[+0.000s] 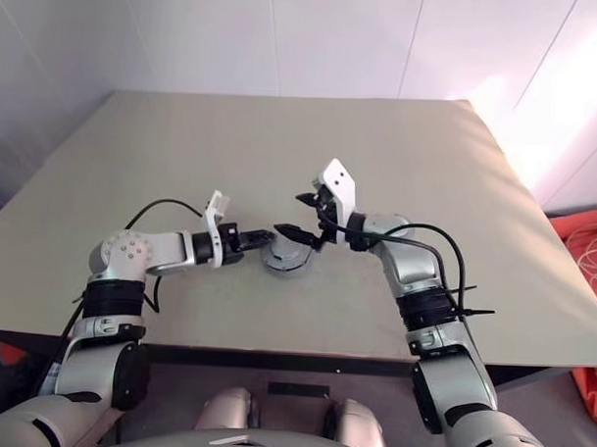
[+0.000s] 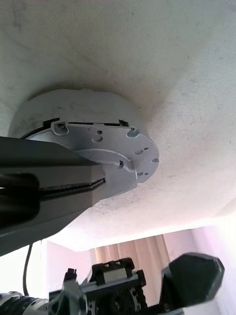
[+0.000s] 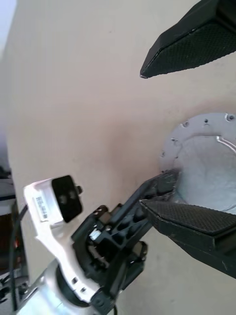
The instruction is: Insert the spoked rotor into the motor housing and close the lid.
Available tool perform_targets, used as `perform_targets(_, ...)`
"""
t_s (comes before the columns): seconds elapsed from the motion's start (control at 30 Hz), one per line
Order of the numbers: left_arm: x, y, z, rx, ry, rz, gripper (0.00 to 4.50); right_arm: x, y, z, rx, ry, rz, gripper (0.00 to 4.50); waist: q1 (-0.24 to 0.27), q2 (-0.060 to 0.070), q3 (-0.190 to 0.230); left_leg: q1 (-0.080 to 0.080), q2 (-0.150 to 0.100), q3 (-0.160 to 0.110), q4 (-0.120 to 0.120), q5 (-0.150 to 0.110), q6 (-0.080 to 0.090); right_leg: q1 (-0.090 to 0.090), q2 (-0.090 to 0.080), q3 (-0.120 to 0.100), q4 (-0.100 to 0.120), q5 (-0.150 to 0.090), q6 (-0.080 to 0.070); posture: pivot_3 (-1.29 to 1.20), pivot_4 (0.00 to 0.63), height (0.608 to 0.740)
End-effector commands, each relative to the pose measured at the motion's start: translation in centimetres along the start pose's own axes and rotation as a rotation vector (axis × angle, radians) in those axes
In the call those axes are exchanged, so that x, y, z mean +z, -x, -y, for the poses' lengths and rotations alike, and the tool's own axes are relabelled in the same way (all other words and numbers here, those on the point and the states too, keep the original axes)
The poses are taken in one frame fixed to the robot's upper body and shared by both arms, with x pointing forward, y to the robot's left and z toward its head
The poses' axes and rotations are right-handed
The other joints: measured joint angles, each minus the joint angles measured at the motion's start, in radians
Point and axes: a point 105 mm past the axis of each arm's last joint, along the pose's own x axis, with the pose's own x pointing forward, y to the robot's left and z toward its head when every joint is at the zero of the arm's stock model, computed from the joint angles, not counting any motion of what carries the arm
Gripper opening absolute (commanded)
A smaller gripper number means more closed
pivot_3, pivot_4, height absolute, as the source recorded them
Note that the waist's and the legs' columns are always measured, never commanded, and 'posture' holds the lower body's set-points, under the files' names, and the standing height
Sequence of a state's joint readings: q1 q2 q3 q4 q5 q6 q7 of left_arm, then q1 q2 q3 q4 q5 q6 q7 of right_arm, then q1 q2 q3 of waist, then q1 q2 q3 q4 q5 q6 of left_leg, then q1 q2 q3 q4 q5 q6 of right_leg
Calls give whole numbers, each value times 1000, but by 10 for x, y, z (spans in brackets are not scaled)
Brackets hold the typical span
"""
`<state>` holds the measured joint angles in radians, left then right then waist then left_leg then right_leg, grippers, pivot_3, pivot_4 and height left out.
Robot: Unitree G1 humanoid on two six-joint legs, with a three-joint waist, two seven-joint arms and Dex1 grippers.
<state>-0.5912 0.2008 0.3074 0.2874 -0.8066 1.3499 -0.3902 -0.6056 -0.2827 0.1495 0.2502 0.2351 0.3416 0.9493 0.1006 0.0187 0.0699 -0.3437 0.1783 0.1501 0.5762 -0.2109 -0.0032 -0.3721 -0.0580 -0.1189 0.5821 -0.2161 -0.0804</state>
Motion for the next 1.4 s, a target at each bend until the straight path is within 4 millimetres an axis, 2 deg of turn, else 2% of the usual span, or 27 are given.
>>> perform_targets(0.03, -1, -1, -4, 32, -4, -25, 0, 21, 1, -2, 10, 30, 65, 4453, 1, 0, 0, 0, 0, 0, 0, 0, 0, 0, 0, 0, 0, 0, 0, 0, 0, 740)
perform_targets(0.27, -6, 0, 7, -26, -31, -64, 0, 13, 2, 0, -10, 53, 29, 4453, 2, 0, 0, 0, 0, 0, 0, -1, -2, 0, 0, 0, 0, 0, 0, 0, 0, 740)
perform_targets(0.37, 0, 5, 15, -72, -78, -29, 0, 7, 2, 1, -20, 79, 9, 4453, 3, 0, 0, -1, 0, 0, 1, 0, -2, 0, 0, 0, 0, 0, 0, 0, 0, 740)
perform_targets(0.5, 25, 25, 20, -109, -118, 104, 0, -6, -2, 0, -19, 80, -27, 4453, 1, 0, 0, -5, 0, 0, 2, 1, -2, -7, 0, 0, 2, 0, 0, 0, 0, 740)
perform_targets(0.63, 39, 47, 15, -90, -141, 175, 0, -14, -8, -9, 21, 70, -33, 4453, -2, 0, 0, -9, 0, 0, 3, 2, -2, -12, 0, 0, 7, 0, -2, 0, 0, 740)
perform_targets(0.73, 47, 64, 12, -83, -153, 225, 0, -14, -13, -14, 44, 76, -22, 4453, -5, 0, 0, -9, 1, 0, 3, 1, -2, -13, 0, 0, 7, 0, -2, 0, 0, 740)
perform_targets(0.9, 52, 80, 6, -55, -165, 278, 0, -16, -20, -23, 87, 102, -27, 4453, -1, -1, 0, -8, 1, 0, 4, 1, -2, -12, 0, 0, 7, 0, -2, 0, 0, 740)
perform_targets(1.07, 52, 85, 2, -34, -161, 297, 0, -28, -22, -28, 103, 110, -59, 4453, -2, -1, 0, -8, 1, 0, 5, 2, -2, -12, 0, 0, 8, 0, -2, 0, 0, 740)
perform_targets(1.4, 53, 85, 2, -22, -177, 297, 0, -52, -16, -24, 71, 88, -114, 4453, -3, -1, 0, -8, 1, 0, 6, 2, -2, -11, 0, 0, 9, 0, -2, 0, 0, 740)
